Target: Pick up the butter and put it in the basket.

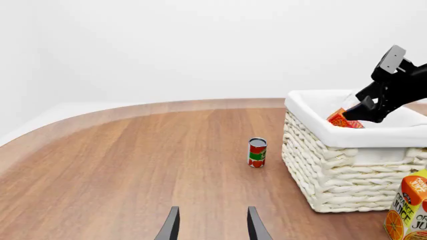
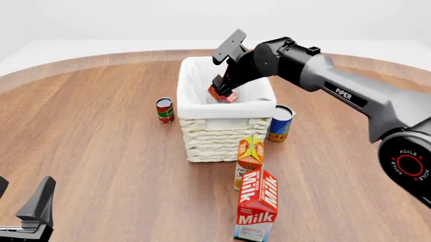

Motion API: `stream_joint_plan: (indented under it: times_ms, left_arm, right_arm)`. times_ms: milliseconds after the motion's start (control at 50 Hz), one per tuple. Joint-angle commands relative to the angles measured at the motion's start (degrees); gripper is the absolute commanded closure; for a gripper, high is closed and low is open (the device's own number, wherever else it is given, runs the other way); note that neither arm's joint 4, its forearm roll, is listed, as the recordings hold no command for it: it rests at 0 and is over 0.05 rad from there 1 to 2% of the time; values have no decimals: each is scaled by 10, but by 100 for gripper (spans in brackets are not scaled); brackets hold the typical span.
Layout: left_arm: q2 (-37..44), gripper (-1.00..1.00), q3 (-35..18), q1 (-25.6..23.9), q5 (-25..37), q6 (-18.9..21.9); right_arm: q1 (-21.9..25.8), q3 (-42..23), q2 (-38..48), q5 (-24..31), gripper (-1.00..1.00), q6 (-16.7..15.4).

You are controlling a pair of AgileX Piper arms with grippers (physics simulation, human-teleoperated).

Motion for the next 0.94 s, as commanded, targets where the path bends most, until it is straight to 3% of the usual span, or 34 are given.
stream_joint_plan:
  times_ms: [20, 360, 420, 440, 500, 660, 740, 780, 800, 820, 940]
  left_arm:
    - [0, -100, 0, 0, 0, 0]
    - [0, -100, 0, 0, 0, 0]
    - [0, -100, 0, 0, 0, 0]
    - [0, -100, 0, 0, 0, 0]
    - [0, -100, 0, 0, 0, 0]
    - [0, -100, 0, 0, 0, 0]
    - [0, -100, 0, 0, 0, 0]
    - [0, -100, 0, 0, 0, 0]
    - [0, -100, 0, 0, 0, 0]
    - [0, -100, 0, 0, 0, 0]
    - [0, -100, 0, 0, 0, 0]
  right_arm:
    - [-5, -7, -8, -2, -100, -2]
    - [-11, 40, -81, -6, -100, -8]
    - [-12, 98, -136, -29, -100, -9]
    - [12, 142, -180, -31, -100, 6]
    - [19, 186, -240, -40, -100, 20]
    - [5, 388, -420, -88, -100, 41]
    - [3, 452, -476, -99, -100, 45]
    - [-5, 517, -535, -110, -100, 65]
    - [-5, 518, -535, -110, -100, 65]
    - [-26, 557, -559, -127, -100, 67]
    - [-42, 701, -643, -197, -100, 100]
